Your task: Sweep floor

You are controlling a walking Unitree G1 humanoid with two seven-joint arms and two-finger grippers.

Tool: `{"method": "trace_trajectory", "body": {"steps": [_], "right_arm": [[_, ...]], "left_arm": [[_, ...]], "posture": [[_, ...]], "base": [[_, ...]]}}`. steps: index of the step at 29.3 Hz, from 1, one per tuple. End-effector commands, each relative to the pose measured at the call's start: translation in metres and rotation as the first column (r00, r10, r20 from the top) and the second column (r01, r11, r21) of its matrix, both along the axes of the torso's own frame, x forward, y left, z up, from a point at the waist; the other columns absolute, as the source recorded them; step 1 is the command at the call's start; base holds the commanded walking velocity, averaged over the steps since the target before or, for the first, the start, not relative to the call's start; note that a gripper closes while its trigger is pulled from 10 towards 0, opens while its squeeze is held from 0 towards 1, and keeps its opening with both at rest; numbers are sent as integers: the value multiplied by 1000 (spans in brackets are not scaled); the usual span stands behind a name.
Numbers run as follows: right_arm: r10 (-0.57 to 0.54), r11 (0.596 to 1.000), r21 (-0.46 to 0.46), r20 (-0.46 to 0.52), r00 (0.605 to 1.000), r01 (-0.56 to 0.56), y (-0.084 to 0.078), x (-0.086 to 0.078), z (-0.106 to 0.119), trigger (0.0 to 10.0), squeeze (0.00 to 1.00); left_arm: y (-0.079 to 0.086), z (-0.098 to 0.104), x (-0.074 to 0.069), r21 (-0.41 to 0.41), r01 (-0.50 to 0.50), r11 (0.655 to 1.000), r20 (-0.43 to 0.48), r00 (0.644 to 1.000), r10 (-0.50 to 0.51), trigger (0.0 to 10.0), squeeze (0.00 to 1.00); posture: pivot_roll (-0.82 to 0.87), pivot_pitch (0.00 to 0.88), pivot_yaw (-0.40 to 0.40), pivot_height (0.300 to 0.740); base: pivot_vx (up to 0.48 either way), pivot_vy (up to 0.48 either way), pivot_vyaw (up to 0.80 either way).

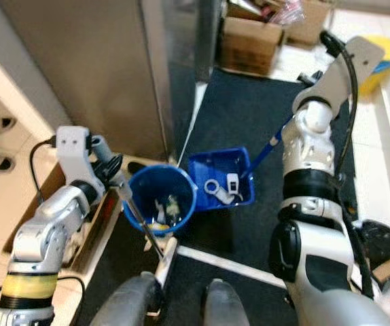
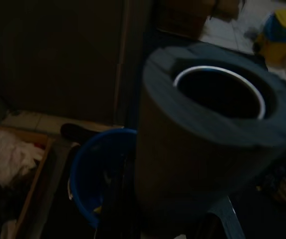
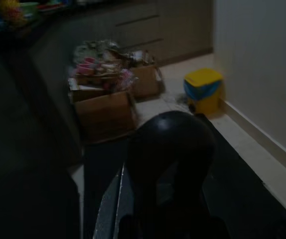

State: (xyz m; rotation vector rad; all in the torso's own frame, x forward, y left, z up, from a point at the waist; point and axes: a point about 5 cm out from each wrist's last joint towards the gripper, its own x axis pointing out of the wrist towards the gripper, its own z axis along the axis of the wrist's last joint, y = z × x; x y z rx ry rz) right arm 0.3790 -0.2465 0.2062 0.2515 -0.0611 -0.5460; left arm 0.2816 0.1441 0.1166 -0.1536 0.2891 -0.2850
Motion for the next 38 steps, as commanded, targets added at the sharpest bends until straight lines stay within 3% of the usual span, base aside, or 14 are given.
{"method": "trace_trajectory", "body": {"steps": [1,12,28,38], "right_arm": [[9,999,47,59,998,-12,3,2,9,10000,0],[13,999,46,48,999,-15,4,2,7,10000,0],[42,998,45,38,998,-43,9,5,5,10000,0],[49,998,45,37,998,-51,10,5,4,10000,0]], "left_arm": [[-4,1,-3,-26,33,999,-6,999,-33,10000,0],[0,1,-1,-4,7,1000,-10,1000,-8,10000,0],[10,-1,5,77,-77,994,9,997,77,10000,0],[14,1,8,67,-114,991,27,993,113,10000,0]], "posture": [[47,45,16,740],[47,45,16,740],[44,42,8,740],[44,42,6,740]], "base": [[0,0,800],[0,0,800],[0,0,0],[261,-354,0]]}}
